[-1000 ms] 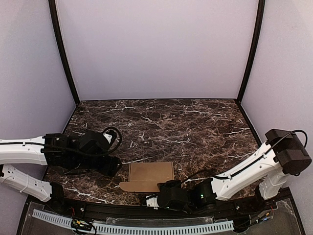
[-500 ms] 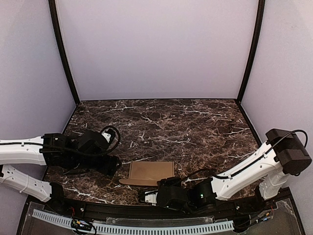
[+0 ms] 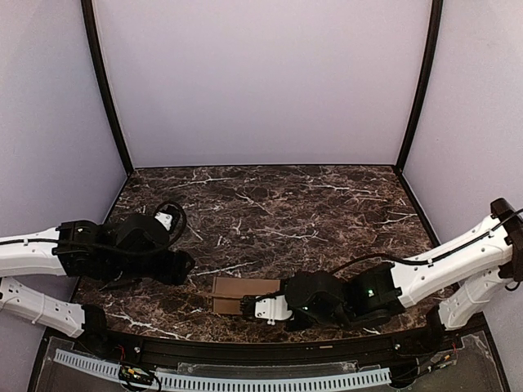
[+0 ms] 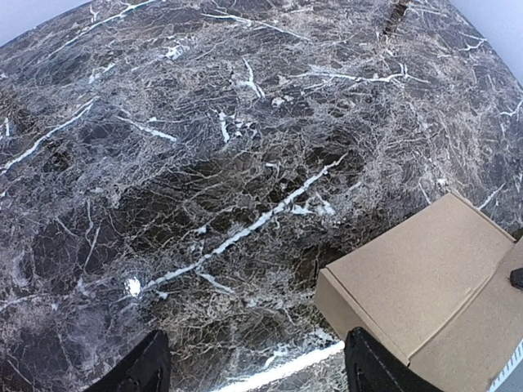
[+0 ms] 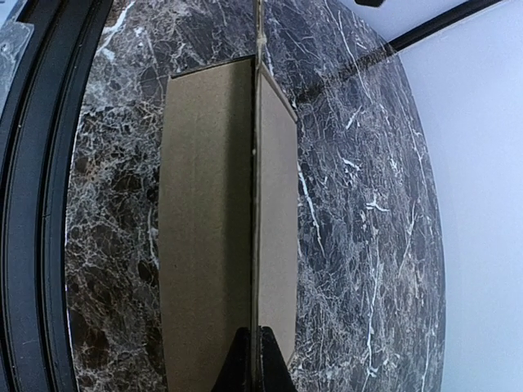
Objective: Fold the paper box
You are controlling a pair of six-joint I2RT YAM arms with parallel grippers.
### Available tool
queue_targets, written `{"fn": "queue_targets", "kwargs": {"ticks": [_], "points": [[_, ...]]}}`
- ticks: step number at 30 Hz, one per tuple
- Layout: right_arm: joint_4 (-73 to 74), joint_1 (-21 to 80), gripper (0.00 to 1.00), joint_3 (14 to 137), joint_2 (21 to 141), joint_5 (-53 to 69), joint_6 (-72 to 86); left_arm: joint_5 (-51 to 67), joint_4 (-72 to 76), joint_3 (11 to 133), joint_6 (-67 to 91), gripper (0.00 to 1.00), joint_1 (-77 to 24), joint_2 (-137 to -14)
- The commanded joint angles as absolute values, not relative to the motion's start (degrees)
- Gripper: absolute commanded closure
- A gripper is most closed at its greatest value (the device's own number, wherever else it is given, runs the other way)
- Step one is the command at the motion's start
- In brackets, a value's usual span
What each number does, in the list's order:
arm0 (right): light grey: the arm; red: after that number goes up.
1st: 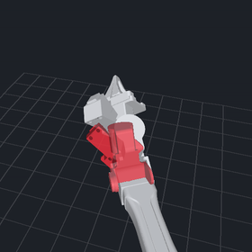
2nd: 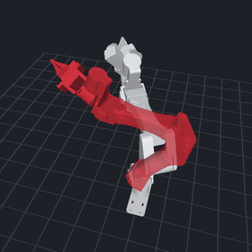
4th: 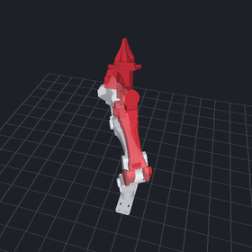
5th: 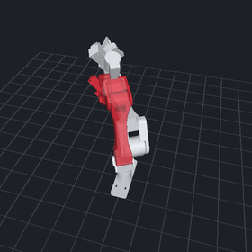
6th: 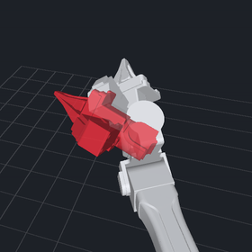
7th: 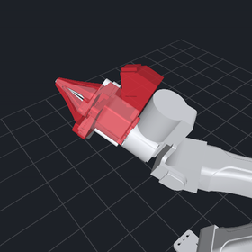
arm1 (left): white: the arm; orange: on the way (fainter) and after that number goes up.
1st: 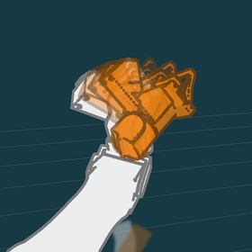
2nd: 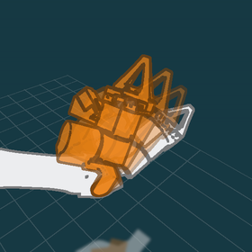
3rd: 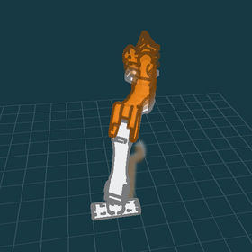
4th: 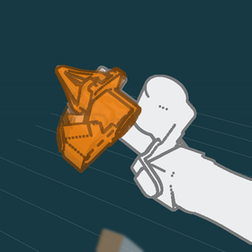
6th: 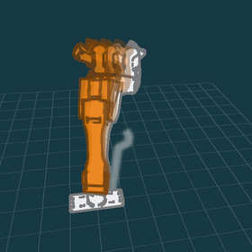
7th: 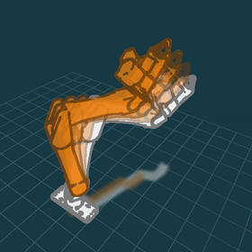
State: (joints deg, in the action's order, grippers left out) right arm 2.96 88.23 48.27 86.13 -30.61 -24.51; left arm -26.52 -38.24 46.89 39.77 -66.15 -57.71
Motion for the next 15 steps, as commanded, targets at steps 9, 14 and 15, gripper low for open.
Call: {"fn": "queue_targets", "kwargs": {"ticks": [9, 14, 15], "points": [[31.17, 71.84, 1.00, 65.25, 85.67, 3.96, -21.15, -28.14, -41.82, 47.89, 40.56, 0.27, -66.18, -49.53], [39.68, 66.96, 1.00, 71.34, 91.59, 14.80, -21.38, -24.08, -37.86, 46.34, 39.07, 0.28, -66.18, -47.91], [40.78, 66.04, 1.00, 72.14, 92.78, 16.56, -21.21, -23.12, -35.46, 45.85, 38.05, 0.28, -66.20, -47.60]]}}
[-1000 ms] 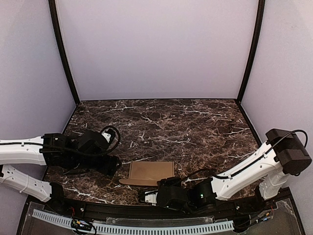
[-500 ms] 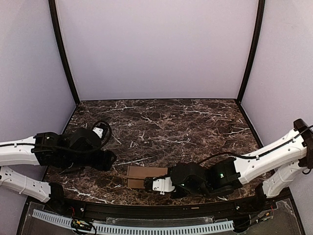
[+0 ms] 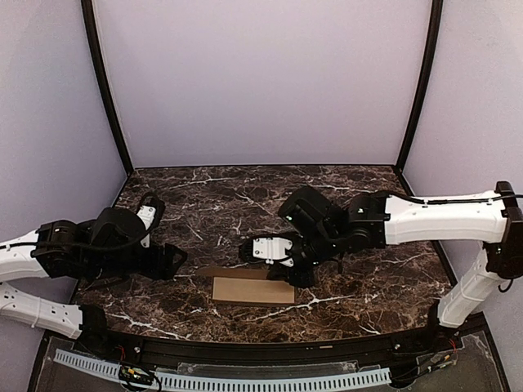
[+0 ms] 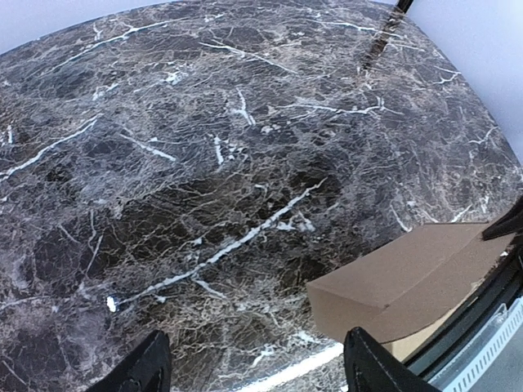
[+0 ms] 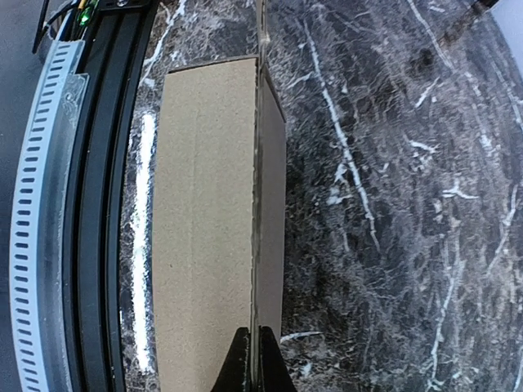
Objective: Fold the paper box
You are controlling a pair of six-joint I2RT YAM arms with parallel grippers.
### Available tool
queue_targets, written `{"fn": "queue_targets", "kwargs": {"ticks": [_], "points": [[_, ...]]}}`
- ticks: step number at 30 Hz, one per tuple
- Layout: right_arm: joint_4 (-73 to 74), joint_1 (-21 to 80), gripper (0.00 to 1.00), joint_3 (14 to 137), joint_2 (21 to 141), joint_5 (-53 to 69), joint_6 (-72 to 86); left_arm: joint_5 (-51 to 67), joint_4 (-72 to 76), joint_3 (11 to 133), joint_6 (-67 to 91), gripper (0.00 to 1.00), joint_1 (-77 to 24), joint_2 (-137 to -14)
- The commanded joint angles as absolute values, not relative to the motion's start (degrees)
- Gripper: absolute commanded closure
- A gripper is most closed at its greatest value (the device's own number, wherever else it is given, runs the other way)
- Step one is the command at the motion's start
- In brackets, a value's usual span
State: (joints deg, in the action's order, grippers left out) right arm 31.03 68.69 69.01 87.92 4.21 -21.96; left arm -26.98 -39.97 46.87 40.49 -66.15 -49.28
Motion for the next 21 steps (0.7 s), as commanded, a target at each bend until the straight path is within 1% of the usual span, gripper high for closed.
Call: {"fn": "queue_targets", "kwargs": {"ticks": [1, 6, 11, 15, 19, 21], "points": [[42.05, 65.59, 1.00, 72.73, 93.80, 18.20, -21.24, -20.61, -34.08, 44.88, 36.89, 0.28, -66.19, -47.06], [44.37, 64.03, 1.00, 73.87, 96.72, 24.75, -22.98, -10.47, -25.03, 41.89, 33.06, 0.29, -66.19, -46.82], [45.36, 63.02, 1.00, 73.93, 97.07, 29.53, -23.99, -0.01, -23.39, 41.00, 31.65, 0.30, -66.18, -48.94], [45.57, 62.97, 1.00, 73.61, 97.14, 30.05, -24.15, 4.51, -21.67, 39.16, 31.36, 0.32, -66.18, -48.10], [45.08, 62.89, 1.00, 73.20, 97.03, 30.25, -23.94, 7.75, -21.80, 38.31, 30.76, 0.37, -66.18, -48.39], [44.82, 62.76, 1.00, 72.98, 97.11, 30.10, -23.87, 9.98, -21.32, 37.55, 30.69, 0.44, -66.18, -49.37]]}}
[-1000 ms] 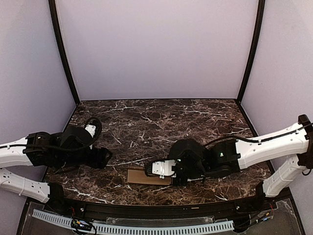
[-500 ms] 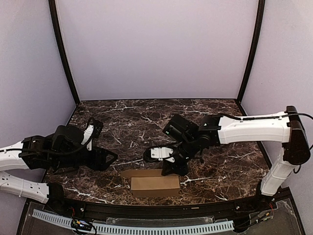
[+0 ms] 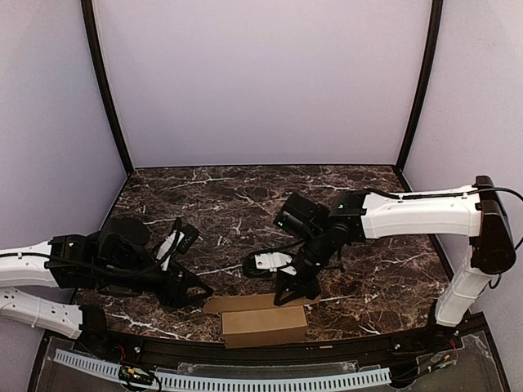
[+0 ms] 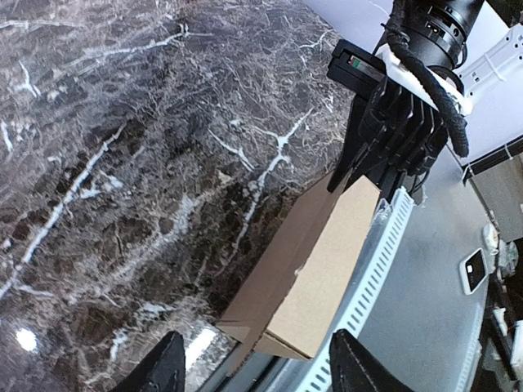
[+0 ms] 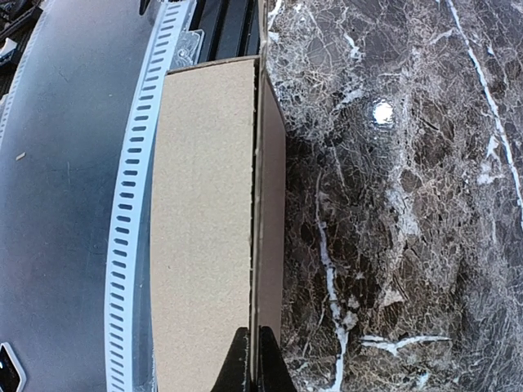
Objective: Fold the paper box
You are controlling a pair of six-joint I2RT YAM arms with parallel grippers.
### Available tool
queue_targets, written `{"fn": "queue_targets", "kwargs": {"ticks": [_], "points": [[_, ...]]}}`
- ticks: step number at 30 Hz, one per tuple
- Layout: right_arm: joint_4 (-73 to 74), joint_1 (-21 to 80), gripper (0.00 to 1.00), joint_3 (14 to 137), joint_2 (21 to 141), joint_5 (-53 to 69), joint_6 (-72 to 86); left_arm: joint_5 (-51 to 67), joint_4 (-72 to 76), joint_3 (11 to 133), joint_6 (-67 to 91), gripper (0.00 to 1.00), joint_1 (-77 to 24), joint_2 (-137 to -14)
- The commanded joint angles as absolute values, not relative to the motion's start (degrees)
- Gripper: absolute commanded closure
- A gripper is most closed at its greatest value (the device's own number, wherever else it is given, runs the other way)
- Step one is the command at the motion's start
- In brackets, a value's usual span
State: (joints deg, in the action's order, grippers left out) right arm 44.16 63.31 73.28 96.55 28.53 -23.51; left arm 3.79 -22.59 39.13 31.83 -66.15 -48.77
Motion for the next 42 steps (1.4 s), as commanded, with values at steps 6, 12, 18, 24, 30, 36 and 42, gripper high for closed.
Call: {"fn": "queue_targets", "kwargs": {"ticks": [6, 12, 18, 24, 30, 36, 42], "points": [[44.61, 62.58, 1.00, 73.29, 97.17, 30.17, -23.53, 12.03, -22.00, 36.54, 30.85, 0.58, -66.18, -50.96], [44.43, 62.50, 1.00, 73.07, 96.45, 30.67, -23.50, 12.82, -21.80, 36.41, 30.39, 0.63, -66.18, -53.69], [44.47, 62.58, 1.00, 72.78, 95.60, 31.30, -23.42, 12.89, -21.43, 36.66, 29.51, 0.68, -66.18, -57.04], [44.43, 62.57, 1.00, 72.04, 94.44, 32.34, -23.47, 12.16, -23.22, 38.19, 27.88, 0.71, -66.19, -57.96], [44.45, 62.54, 1.00, 71.84, 94.37, 32.43, -23.38, 12.73, -24.02, 38.73, 27.29, 0.77, -66.18, -57.16], [44.40, 62.55, 1.00, 72.18, 94.63, 32.31, -23.34, 12.78, -24.47, 39.08, 27.00, 0.85, -66.18, -57.03], [44.23, 62.56, 1.00, 72.48, 95.46, 31.72, -22.69, 13.08, -24.53, 40.29, 26.79, 0.90, -66.18, -57.17]]}}
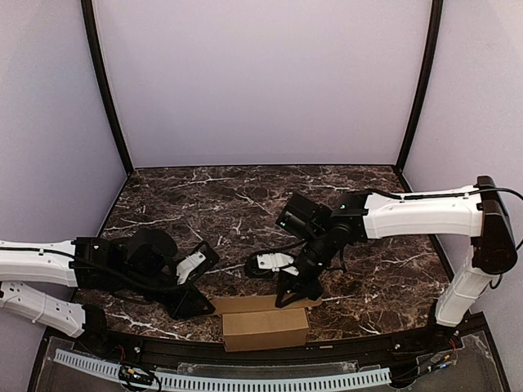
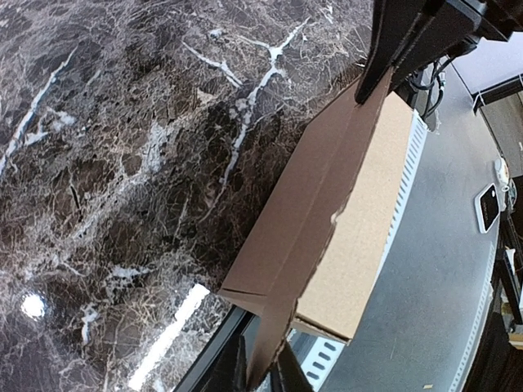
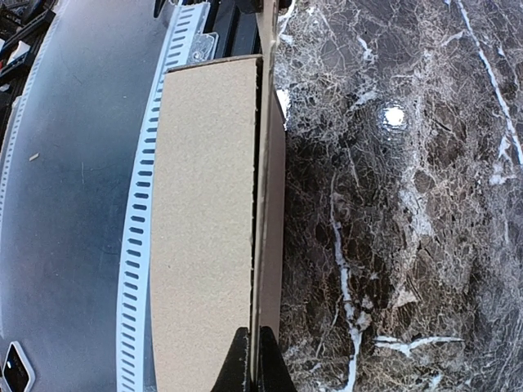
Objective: Fold the paper box
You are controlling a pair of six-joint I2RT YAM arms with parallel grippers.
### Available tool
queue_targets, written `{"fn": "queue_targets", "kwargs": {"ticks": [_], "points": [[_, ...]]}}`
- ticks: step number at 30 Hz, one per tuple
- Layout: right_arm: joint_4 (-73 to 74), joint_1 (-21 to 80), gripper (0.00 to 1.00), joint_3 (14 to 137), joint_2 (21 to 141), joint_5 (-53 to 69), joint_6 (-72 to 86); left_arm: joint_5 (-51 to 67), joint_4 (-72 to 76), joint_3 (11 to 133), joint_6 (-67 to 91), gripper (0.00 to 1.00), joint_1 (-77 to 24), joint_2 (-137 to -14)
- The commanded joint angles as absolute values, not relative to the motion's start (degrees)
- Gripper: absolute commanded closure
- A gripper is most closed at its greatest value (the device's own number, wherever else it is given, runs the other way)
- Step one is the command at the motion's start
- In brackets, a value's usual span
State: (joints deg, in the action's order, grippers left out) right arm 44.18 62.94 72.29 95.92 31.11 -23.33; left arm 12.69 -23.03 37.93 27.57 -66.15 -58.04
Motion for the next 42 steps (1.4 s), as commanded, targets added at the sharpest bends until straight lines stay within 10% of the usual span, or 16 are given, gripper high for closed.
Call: {"fn": "queue_targets", "kwargs": {"ticks": [1, 42], "points": [[43.99, 62.53, 1.00, 72.55, 95.57, 31.40, -22.47, 13.18, -24.48, 40.54, 26.71, 0.91, -66.18, -57.25], [41.57, 63.10, 1.00, 73.46, 96.94, 24.93, -17.96, 16.85, -29.58, 47.21, 31.52, 0.97, -66.18, -63.65]]}}
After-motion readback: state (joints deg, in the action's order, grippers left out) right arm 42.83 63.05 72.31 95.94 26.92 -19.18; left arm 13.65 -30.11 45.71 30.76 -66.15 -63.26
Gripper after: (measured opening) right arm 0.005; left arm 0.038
